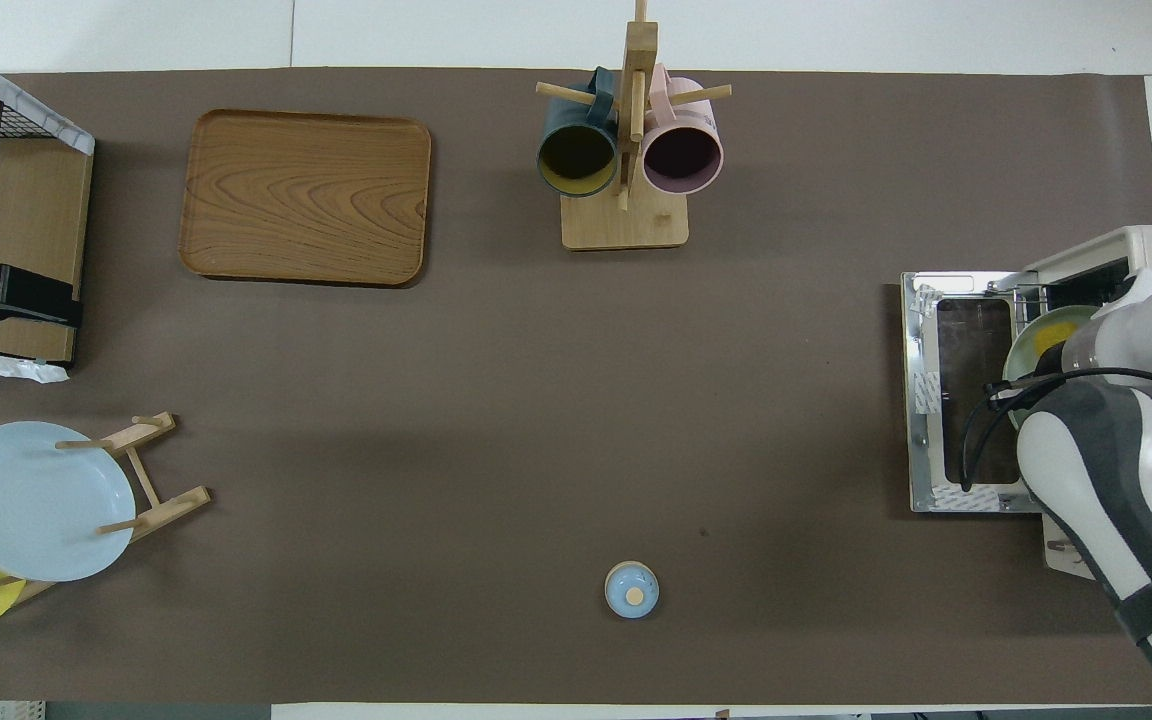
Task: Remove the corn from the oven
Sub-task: 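Insert the right gripper into the oven and grasp the yellow corn, then pull the corn out and carry it toward the green plate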
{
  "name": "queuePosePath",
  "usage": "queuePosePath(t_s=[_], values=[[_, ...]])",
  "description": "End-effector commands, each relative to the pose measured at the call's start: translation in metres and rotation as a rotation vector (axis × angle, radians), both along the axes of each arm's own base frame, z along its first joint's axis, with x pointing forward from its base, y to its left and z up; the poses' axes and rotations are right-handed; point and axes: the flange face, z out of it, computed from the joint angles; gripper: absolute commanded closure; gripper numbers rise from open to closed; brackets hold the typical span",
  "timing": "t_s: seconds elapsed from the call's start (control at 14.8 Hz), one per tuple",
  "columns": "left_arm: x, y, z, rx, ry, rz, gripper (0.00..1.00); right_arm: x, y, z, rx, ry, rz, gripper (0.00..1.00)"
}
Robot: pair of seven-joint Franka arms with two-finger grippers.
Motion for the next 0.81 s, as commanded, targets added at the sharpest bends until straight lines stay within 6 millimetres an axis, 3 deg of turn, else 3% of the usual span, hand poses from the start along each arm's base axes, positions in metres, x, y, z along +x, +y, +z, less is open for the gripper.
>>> queuePosePath(t_s=[0.0,0.14,0.27,0.54,0.68,0.74], values=[[-0.004,0.003,0.003,0.009,-0.002,-0.001,0.00,0.006,0.033,0.010,-0.075,0.014,0.126,1.00],[-0.004,0.003,0.003,0.009,-0.002,-0.001,0.00,0.024,0.071,0.031,-0.090,0.029,0.163,1.00],[-0.004,0.003,0.003,0.009,-0.002,-0.001,0.00,0.032,0.132,0.051,-0.119,0.017,0.114,1.00],[-0.004,0.003,0.003,0.009,-0.002,-0.001,0.00,0.042,0.287,0.083,-0.150,-0.006,0.015,1.00],[-0.004,0.003,0.003,0.009,-0.002,-0.001,0.00,0.047,0.340,0.078,-0.093,-0.002,-0.082,1.00],[-0.004,0.001,0.003,0.009,-0.002,-0.004,0.00,0.039,0.380,0.063,-0.093,-0.005,-0.097,1.00]])
